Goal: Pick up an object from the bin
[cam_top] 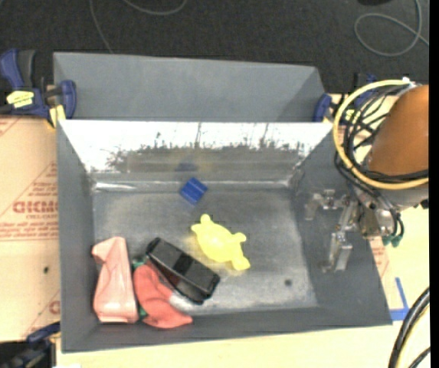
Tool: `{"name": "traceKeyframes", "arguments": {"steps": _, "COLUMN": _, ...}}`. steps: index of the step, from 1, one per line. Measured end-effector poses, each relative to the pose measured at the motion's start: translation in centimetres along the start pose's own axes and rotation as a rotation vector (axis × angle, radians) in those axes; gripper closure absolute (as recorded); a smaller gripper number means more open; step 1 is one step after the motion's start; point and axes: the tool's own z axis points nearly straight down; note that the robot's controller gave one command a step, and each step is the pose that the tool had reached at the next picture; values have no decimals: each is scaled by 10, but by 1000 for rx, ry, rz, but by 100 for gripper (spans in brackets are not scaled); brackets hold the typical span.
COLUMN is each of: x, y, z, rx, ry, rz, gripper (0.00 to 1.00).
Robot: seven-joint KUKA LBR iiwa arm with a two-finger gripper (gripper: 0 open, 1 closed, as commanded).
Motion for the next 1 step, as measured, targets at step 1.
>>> {"name": "traceKeyframes", "arguments": {"steps": 1, "x": -1, "y": 1, "z": -5, "rx": 2, "ry": -8, "rz": -4, "gripper": 0}}
